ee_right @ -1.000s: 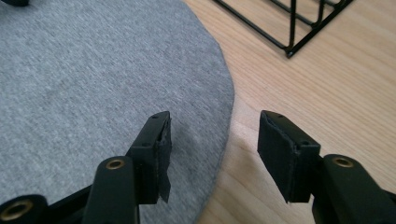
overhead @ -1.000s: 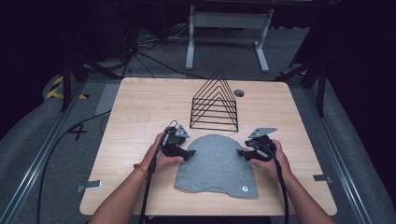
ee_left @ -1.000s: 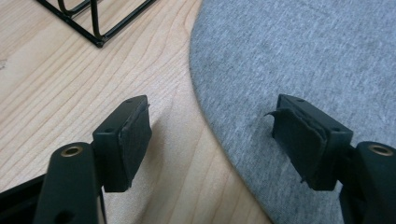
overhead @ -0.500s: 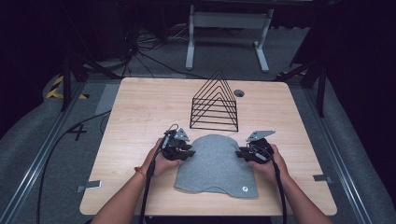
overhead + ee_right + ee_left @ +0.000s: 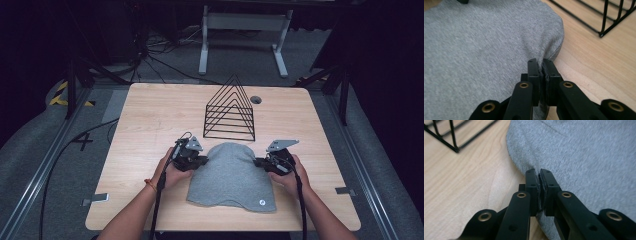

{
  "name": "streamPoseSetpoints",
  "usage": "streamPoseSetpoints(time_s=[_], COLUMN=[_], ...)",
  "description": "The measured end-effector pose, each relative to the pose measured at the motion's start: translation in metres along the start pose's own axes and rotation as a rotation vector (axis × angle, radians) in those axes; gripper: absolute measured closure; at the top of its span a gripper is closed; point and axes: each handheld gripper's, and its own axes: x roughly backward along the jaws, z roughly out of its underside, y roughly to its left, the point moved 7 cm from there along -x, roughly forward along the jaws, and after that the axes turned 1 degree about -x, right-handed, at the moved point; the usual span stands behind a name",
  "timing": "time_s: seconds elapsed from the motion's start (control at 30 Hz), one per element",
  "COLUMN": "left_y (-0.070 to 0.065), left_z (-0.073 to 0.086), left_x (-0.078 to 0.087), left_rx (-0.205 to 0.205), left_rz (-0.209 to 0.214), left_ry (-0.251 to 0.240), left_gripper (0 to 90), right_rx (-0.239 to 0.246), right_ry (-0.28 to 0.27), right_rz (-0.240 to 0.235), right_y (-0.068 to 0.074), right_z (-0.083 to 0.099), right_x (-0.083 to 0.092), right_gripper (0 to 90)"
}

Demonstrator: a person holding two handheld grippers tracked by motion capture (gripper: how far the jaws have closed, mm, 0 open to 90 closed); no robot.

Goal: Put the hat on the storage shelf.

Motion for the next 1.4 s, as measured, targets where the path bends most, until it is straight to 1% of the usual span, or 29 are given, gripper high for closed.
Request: streamPoseSetpoints(time_s=[0.03, 0.1, 0.13, 0.17, 0.2, 0.23, 0.27, 0.3, 0.33, 0.4, 0.43, 0.47, 0.5, 0.53, 0.6, 0.67, 0.73, 0.77, 0.8, 0.83, 0.87, 0.9, 0.93, 1.0, 1.13, 1.2, 1.23, 1.33, 1.4], left_y=[-0.001, -0.006, -0.008, -0.011, -0.013, -0.014, -0.016, -0.017, -0.019, -0.022, -0.024, -0.025, -0.027, -0.029, -0.031, -0.032, -0.032, -0.032, -0.032, -0.031, -0.031, -0.03, -0.03, -0.029, -0.024, -0.021, -0.019, -0.014, -0.008], left_z=[-0.003, -0.012, -0.017, -0.021, -0.026, -0.029, -0.034, -0.037, -0.043, -0.053, -0.061, -0.065, -0.07, -0.077, -0.091, -0.105, -0.115, -0.115, -0.12, -0.131, -0.131, -0.142, -0.142, -0.151, -0.172, -0.182, -0.187, -0.201, -0.208], left_x=[0.004, 0.012, 0.018, 0.024, 0.029, 0.033, 0.038, 0.042, 0.047, 0.055, 0.058, 0.061, 0.065, 0.068, 0.077, 0.087, 0.093, 0.093, 0.097, 0.103, 0.103, 0.108, 0.108, 0.112, 0.124, 0.13, 0.132, 0.14, 0.142], left_rx=[-0.02, -0.032, -0.043, -0.06, -0.073, -0.074, -0.083, -0.095, -0.097, -0.115, -0.126, -0.145, -0.162, -0.172, -0.195, -0.199, -0.193, -0.193, -0.197, -0.199, -0.199, -0.216, -0.216, -0.229, -0.239, -0.239, -0.249, -0.259, -0.253], left_rz=[-0.003, -0.003, -0.012, -0.032, -0.029, -0.031, -0.046, -0.046, -0.039, -0.045, -0.039, -0.046, -0.043, -0.038, -0.054, -0.053, -0.048, -0.048, -0.053, -0.054, -0.054, -0.066, -0.066, -0.07, -0.078, -0.092, -0.102, -0.124, -0.128], left_ry=[-0.005, -0.034, -0.057, -0.057, -0.068, -0.081, -0.095, -0.103, -0.123, -0.15, -0.161, -0.161, -0.156, -0.165, -0.185, -0.217, -0.241, -0.241, -0.245, -0.262, -0.262, -0.276, -0.276, -0.279, -0.301, -0.305, -0.305, -0.31, -0.318], left_gripper=[85.7, 85.9, 86.0, 86.0, 86.1, 86.2, 86.2, 86.2, 86.2, 86.3, 86.2, 86.3, 86.2, 86.2, 86.2, 86.3, 86.3, 86.2, 86.3, 86.3, 86.3, 86.3, 86.3, 86.3, 86.4, 86.3, 86.3, 86.3, 86.4], right_rx=[0.007, 0.021, 0.032, 0.05, 0.057, 0.058, 0.067, 0.071, 0.071, 0.081, 0.087, 0.098, 0.104, 0.116, 0.139, 0.155, 0.164, 0.164, 0.17, 0.173, 0.173, 0.175, 0.175, 0.166, 0.162, 0.162, 0.164, 0.159, 0.161], right_ry=[-0.006, -0.034, -0.046, -0.061, -0.084, -0.099, -0.111, -0.13, -0.143, -0.172, -0.185, -0.198, -0.205, -0.215, -0.235, -0.26, -0.277, -0.277, -0.292, -0.297, -0.297, -0.304, -0.304, -0.325, -0.353, -0.364, -0.367, -0.383, -0.383], right_rz=[-0.002, 0.002, 0.005, 0.007, 0.007, 0.009, 0.016, 0.019, 0.015, 0.017, 0.02, 0.027, 0.033, 0.04, 0.056, 0.074, 0.086, 0.086, 0.095, 0.103, 0.103, 0.116, 0.116, 0.123, 0.145, 0.164, 0.171, 0.181, 0.195], right_y=[0.001, 0.004, 0.006, 0.008, 0.01, 0.011, 0.011, 0.012, 0.013, 0.014, 0.014, 0.015, 0.015, 0.016, 0.017, 0.017, 0.016, 0.016, 0.014, 0.013, 0.013, 0.01, 0.01, 0.007, 0.001, -0.003, -0.005, -0.01, -0.013], right_z=[-0.002, -0.008, -0.011, -0.015, -0.019, -0.023, -0.026, -0.03, -0.033, -0.042, -0.047, -0.053, -0.058, -0.064, -0.076, -0.091, -0.102, -0.102, -0.112, -0.116, -0.116, -0.124, -0.124, -0.133, -0.151, -0.161, -0.165, -0.179, -0.187], right_x=[0.002, 0.011, 0.015, 0.022, 0.028, 0.034, 0.038, 0.044, 0.048, 0.06, 0.066, 0.073, 0.077, 0.084, 0.096, 0.112, 0.123, 0.123, 0.132, 0.136, 0.136, 0.142, 0.142, 0.15, 0.162, 0.168, 0.17, 0.176, 0.177], right_gripper=[86.2, 86.3, 86.3, 86.2, 86.2, 86.2, 86.2, 86.2, 86.2, 86.2, 86.3, 86.3, 86.4, 86.3, 86.3, 86.3, 86.3, 86.3, 86.3, 86.3, 86.3, 86.4, 86.4, 86.4, 86.4, 86.4, 86.4, 86.4, 86.4])
